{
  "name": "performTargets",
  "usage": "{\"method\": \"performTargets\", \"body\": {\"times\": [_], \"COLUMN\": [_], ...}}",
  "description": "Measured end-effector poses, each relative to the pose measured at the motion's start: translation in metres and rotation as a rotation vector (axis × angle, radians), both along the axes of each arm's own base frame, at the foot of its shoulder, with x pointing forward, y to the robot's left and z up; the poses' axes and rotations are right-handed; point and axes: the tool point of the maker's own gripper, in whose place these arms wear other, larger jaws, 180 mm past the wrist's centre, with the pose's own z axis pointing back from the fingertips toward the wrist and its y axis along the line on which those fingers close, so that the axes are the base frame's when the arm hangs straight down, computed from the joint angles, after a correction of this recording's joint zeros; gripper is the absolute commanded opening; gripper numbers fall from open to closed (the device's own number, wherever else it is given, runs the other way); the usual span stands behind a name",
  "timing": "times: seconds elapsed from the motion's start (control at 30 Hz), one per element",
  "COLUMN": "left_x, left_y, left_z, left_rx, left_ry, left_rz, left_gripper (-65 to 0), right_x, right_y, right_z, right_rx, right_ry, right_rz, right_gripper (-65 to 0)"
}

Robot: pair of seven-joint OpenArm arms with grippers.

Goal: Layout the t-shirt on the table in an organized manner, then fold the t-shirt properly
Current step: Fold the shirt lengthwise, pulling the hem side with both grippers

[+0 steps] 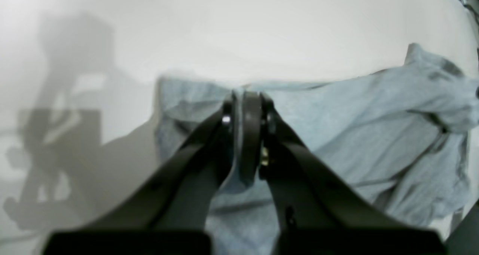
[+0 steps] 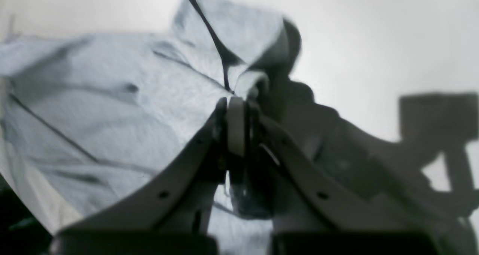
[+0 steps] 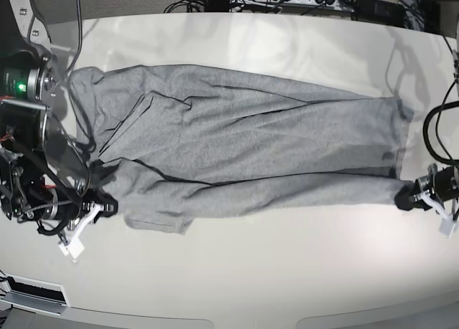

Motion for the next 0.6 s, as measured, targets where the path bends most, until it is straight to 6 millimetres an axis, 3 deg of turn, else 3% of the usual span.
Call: {"method": "performTargets", "body": {"times": [0.1, 0.27, 0.33, 0.6], "left_x": [-0.001, 0.002, -0.003, -0.021], "left_y": [0.008, 0.024, 0.026, 0.003], "left_z": [0.004, 0.020, 0.019, 0.007], "left_rx": [0.011, 0.012, 0.004, -0.075], "left_ry": [-0.003, -0.036, -0.011, 0.104], "left_rz": [0.010, 0.036, 0.032, -0.039], "left_gripper": [-65.0, -65.0, -65.0, -65.0], "right_x": [-0.008, -0.002, -0.007, -0.032], "right_y": [-0.010, -0.034, -0.041, -0.019], "right_z": [-0.002, 0.023, 0.023, 0.007], "right_rx": [-0.034, -0.066, -0.071, -0.061], "right_ry": [-0.004, -0.086, -0.072, 0.045], "right_rz": [0.006, -0.009, -0.008, 0.104], "right_gripper": [-65.0, -65.0, -65.0, -65.0]}}
